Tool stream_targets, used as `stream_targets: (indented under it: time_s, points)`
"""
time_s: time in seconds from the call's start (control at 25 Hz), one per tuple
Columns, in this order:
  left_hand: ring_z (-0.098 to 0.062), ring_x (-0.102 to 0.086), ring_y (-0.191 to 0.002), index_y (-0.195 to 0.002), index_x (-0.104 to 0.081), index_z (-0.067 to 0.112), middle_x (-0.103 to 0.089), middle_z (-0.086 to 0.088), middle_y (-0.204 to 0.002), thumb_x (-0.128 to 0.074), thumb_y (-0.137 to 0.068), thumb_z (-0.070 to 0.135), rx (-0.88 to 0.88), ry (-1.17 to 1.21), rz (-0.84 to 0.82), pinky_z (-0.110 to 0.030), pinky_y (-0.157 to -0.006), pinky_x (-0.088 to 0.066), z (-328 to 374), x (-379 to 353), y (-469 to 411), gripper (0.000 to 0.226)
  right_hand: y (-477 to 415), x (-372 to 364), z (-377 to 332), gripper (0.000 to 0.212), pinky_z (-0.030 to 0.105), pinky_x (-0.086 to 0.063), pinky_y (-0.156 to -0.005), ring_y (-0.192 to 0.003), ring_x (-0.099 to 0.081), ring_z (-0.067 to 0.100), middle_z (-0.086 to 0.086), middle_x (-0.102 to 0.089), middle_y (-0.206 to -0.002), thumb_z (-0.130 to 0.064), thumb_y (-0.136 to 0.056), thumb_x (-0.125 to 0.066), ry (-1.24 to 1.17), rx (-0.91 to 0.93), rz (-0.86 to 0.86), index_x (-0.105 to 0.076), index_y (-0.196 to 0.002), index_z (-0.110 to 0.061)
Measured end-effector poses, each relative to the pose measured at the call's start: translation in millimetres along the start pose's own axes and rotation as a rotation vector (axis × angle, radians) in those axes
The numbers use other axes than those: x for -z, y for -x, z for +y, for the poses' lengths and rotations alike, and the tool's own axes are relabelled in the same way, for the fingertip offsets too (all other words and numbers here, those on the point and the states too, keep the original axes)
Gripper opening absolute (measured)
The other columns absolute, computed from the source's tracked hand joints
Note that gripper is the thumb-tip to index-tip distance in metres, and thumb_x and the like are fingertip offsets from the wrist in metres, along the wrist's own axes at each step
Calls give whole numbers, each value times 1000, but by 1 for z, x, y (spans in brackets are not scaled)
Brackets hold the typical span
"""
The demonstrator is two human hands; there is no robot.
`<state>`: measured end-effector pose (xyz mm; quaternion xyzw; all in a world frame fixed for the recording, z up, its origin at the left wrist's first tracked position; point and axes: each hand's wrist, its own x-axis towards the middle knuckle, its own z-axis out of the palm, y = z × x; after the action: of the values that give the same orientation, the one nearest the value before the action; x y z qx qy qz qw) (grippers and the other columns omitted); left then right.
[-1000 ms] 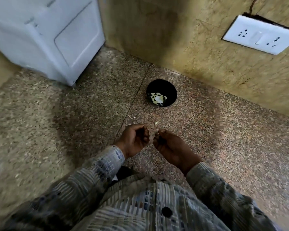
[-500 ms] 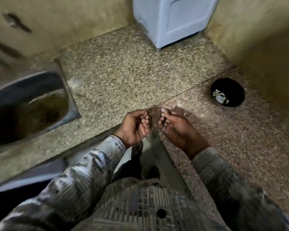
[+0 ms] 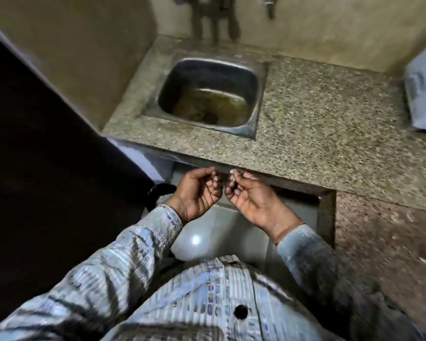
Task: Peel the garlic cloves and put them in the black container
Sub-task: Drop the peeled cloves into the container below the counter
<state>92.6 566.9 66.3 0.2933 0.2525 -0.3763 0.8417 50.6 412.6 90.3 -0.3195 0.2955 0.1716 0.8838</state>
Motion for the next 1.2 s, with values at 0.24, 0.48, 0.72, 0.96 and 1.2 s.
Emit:
stream_targets:
  time_s: [0.24, 0.48, 0.72, 0.96, 1.2]
  points:
    - [-14, -54, -55, -77, -57, 15, -55, -4, -70, -54, -98, 20, -159, 51, 177, -23, -55, -50, 109, 130, 64, 22, -89, -115, 102, 19, 18, -52, -61, -68, -51, 11, 2, -55, -76, -2, -105, -47, 197, -175, -64, -61, -94, -9]
    - [-9, -57, -51, -82, -62, 11, -57, -3, -70, -55, -103, 16, -146, 50, 387, -23, -48, -53, 164, 255, 39, 23, -201, -147, 203, 18, 23, -58, -65, -71, -66, 12, 6, -69, -82, -5, -106, -48, 367, -306, -58, -64, -97, -5]
    - [-18, -74, -67, -114, -62, -3, -70, -16, -88, -56, -98, -7, -177, 14, 721, -27, -61, -61, 136, 460, -135, 17, -418, -54, 346, 16, 26, -60, -66, -71, -60, 16, 8, -63, -82, -2, -106, -48, 663, -472, 51, -57, -94, -10]
    - [-36, -70, -104, -110, -73, 5, -74, -16, -108, -58, -94, 17, -85, -876, 876, -38, -84, -56, 99, 632, -315, 25, -626, 71, 456, 39, 37, -54, -95, -108, -70, 34, 23, -71, -117, -34, -91, -74, 1592, -471, -267, -74, -117, -4]
    - [-44, -69, -94, -100, -73, 10, -73, -18, -99, -61, -88, 45, -103, -1718, 882, -43, -77, -55, 90, 671, -359, 39, -692, 126, 490, 40, 41, -49, -99, -109, -68, 37, 19, -75, -108, -38, -85, -64, 2256, 78, -319, -79, -100, -5]
